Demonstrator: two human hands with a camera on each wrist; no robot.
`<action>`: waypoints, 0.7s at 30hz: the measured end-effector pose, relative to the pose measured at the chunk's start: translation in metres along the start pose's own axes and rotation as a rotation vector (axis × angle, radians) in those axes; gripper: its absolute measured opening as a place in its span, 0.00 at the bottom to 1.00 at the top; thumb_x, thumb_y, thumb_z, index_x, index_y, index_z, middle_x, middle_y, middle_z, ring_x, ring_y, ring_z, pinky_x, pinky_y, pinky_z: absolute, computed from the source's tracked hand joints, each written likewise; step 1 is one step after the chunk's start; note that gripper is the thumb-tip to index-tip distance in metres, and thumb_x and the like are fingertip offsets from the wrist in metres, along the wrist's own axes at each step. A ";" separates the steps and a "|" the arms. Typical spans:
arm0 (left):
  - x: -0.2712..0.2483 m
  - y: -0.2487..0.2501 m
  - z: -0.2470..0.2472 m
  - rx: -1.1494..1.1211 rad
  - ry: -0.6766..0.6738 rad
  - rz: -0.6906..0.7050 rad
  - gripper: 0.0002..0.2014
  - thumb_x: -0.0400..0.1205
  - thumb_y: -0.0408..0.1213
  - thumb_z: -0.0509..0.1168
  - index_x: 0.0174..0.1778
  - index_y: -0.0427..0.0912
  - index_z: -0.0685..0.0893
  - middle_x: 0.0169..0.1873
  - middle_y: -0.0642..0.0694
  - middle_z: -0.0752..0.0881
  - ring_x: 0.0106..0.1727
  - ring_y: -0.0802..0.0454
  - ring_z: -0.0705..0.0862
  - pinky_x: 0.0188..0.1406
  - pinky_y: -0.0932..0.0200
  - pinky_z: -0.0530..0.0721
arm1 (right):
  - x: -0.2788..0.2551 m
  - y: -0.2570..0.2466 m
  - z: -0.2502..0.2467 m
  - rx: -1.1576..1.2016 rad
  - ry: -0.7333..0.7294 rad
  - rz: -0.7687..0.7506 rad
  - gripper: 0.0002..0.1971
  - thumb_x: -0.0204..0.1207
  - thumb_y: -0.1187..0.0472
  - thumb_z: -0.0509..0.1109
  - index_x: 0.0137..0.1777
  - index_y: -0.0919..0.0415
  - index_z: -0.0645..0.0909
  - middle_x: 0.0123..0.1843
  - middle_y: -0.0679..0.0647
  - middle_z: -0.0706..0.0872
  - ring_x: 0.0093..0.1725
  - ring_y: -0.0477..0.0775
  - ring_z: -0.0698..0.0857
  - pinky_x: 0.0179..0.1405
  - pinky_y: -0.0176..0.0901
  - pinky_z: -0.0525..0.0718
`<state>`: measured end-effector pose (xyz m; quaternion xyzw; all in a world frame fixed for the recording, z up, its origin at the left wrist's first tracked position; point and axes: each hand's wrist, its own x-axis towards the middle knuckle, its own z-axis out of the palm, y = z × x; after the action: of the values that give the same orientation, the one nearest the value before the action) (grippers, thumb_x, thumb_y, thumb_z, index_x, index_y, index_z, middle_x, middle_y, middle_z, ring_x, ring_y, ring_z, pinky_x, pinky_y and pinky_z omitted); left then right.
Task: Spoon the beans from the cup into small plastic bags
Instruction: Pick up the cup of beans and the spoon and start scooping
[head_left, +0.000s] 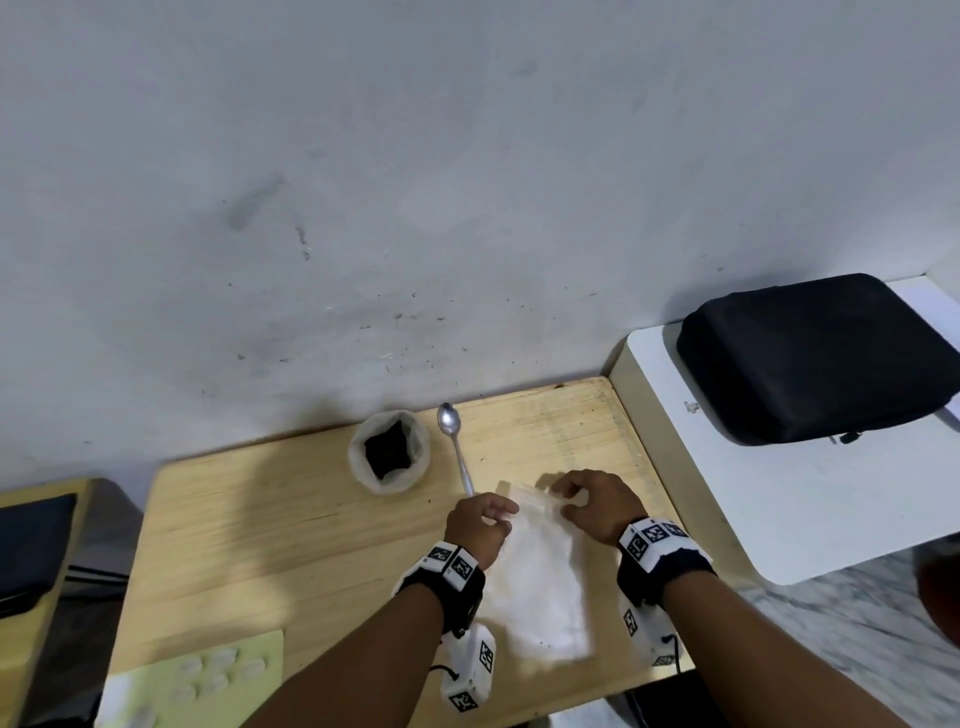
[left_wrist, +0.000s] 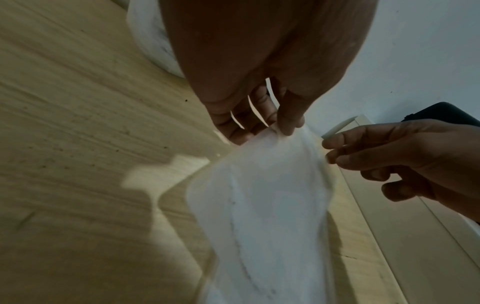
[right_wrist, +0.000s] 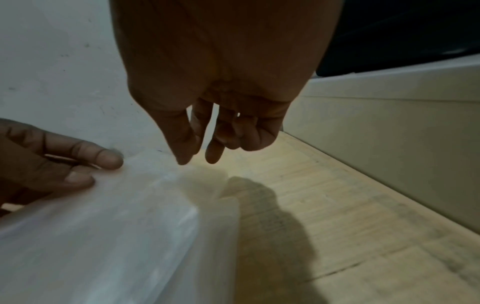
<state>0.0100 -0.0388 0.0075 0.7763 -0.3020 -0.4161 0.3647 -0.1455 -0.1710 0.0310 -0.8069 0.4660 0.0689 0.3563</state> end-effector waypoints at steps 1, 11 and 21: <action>0.000 0.001 -0.001 -0.002 -0.006 0.013 0.17 0.73 0.24 0.68 0.36 0.56 0.87 0.35 0.54 0.85 0.32 0.58 0.82 0.31 0.71 0.79 | -0.001 -0.003 0.000 -0.008 -0.005 0.002 0.13 0.71 0.57 0.75 0.55 0.46 0.87 0.52 0.43 0.85 0.55 0.48 0.84 0.56 0.41 0.81; -0.001 0.004 -0.013 0.008 -0.037 0.109 0.19 0.75 0.24 0.67 0.34 0.59 0.87 0.32 0.58 0.84 0.30 0.58 0.80 0.33 0.67 0.77 | -0.001 -0.019 -0.007 0.109 -0.131 0.044 0.09 0.68 0.56 0.80 0.47 0.46 0.86 0.41 0.46 0.89 0.44 0.47 0.85 0.47 0.38 0.82; -0.012 0.038 -0.076 0.136 0.317 0.216 0.04 0.73 0.45 0.73 0.36 0.57 0.84 0.41 0.55 0.86 0.45 0.58 0.82 0.47 0.60 0.79 | 0.004 -0.106 -0.020 0.479 -0.169 0.021 0.05 0.69 0.66 0.80 0.37 0.56 0.89 0.23 0.42 0.82 0.21 0.40 0.74 0.24 0.33 0.64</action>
<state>0.0640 -0.0272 0.0732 0.8181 -0.3497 -0.2257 0.3968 -0.0627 -0.1534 0.0978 -0.6860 0.4459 0.0274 0.5743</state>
